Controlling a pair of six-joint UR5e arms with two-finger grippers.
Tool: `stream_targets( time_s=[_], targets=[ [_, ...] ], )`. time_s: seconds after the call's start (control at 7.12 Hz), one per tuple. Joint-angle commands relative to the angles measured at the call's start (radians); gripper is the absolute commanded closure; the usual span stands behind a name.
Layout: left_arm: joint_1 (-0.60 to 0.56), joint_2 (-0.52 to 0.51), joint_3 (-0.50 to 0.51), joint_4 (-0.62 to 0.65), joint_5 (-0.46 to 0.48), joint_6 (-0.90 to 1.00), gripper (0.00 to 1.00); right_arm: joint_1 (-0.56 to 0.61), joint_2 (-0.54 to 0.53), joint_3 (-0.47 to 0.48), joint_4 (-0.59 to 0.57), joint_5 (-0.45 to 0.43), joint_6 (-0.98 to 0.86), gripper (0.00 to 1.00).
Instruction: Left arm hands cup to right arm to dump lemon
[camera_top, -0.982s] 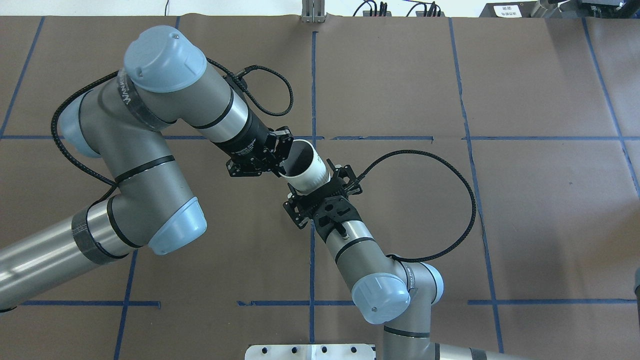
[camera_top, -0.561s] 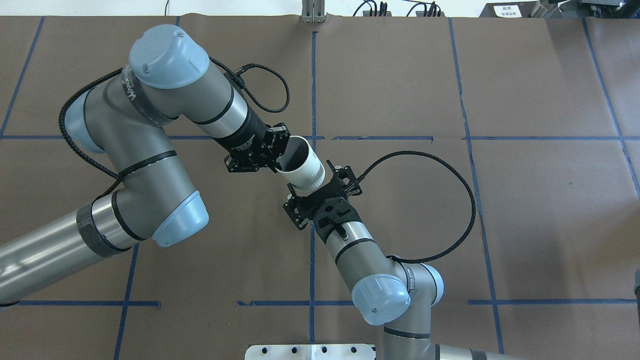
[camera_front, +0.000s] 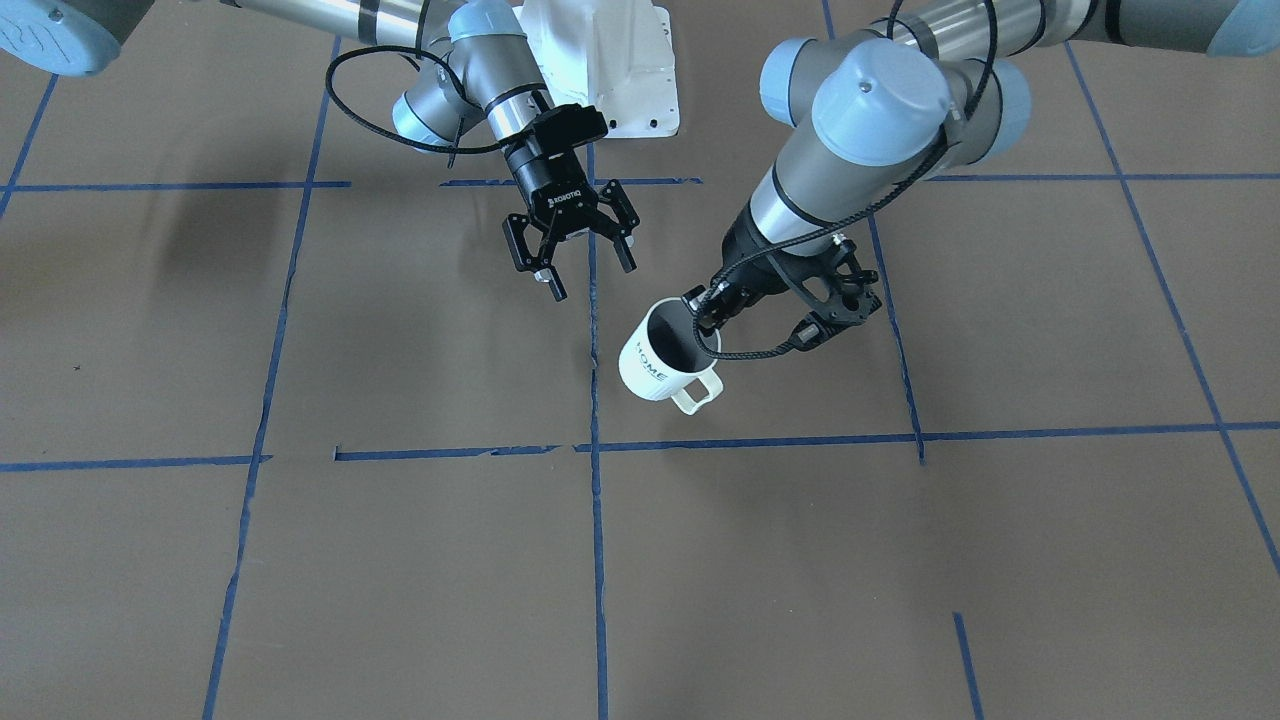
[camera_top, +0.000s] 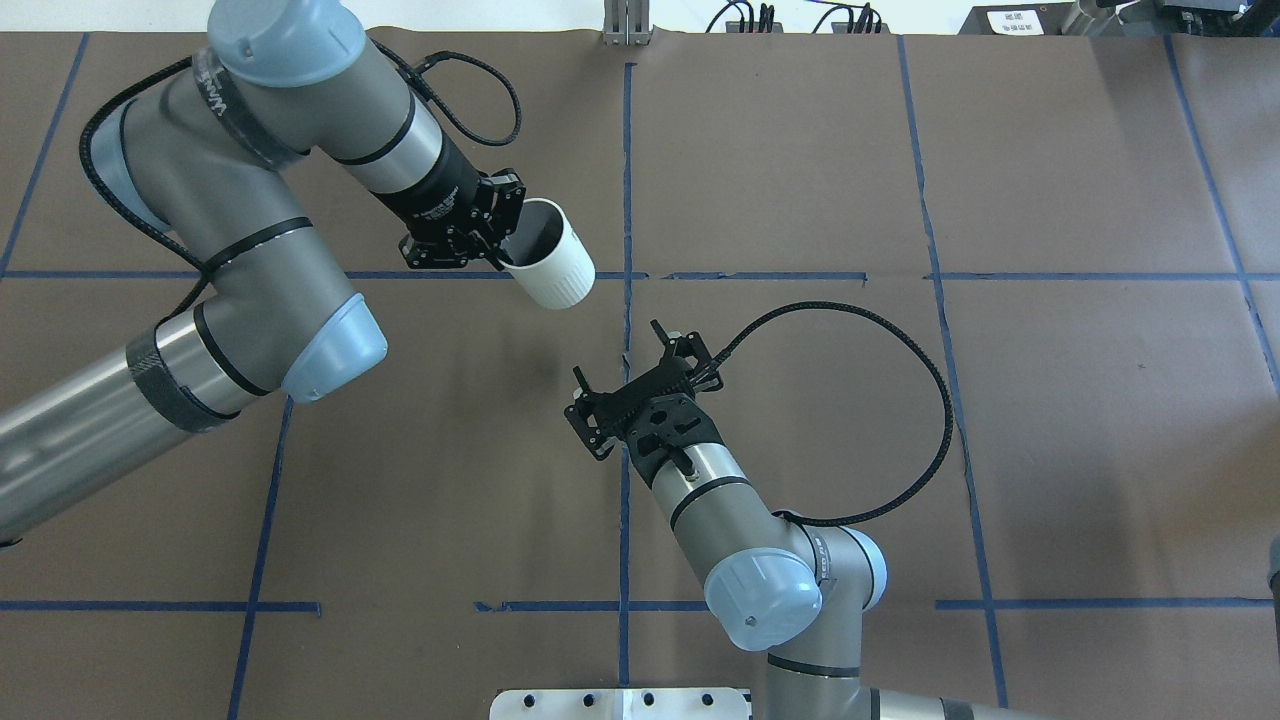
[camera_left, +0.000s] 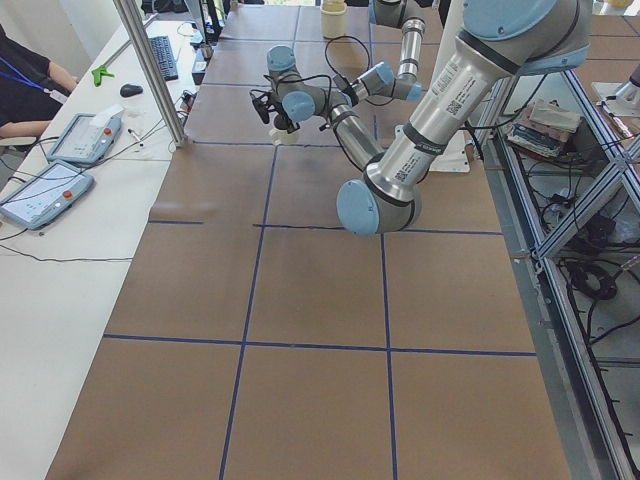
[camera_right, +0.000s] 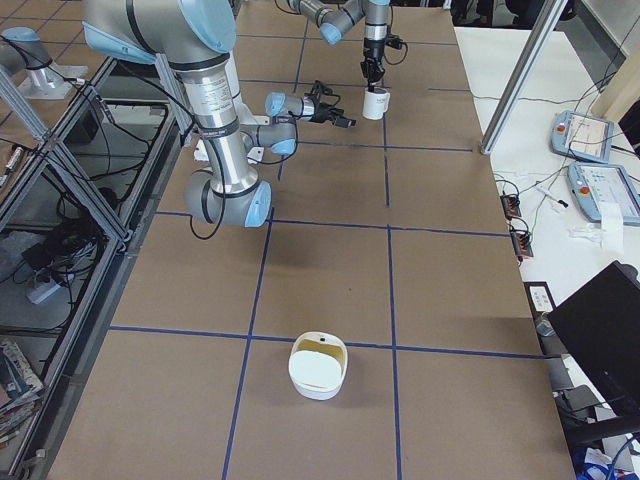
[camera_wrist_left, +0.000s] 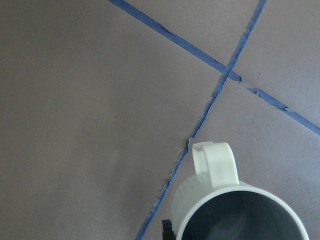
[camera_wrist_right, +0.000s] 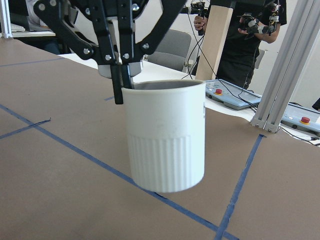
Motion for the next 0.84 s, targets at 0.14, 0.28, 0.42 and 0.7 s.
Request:
stream_targets(
  time_s=[0.14,0.28,0.42,0.7],
  targets=[
    [-0.129,0.146,-0.013,0.012,-0.098,0.294,1.00,0.006,0.015,0.015,0.001,-0.002,0.006,0.01],
    [-0.187,0.196,-0.037,0.012,-0.140,0.409,1.00,0.032,0.017,0.048,-0.005,0.010,0.009,0.01],
    [-0.203,0.255,-0.068,0.012,-0.140,0.511,1.00,0.067,0.018,0.053,-0.011,0.090,0.027,0.01],
    [-0.257,0.398,-0.153,0.018,-0.140,0.681,1.00,0.159,0.017,0.056,-0.165,0.269,0.151,0.01]
  ],
)
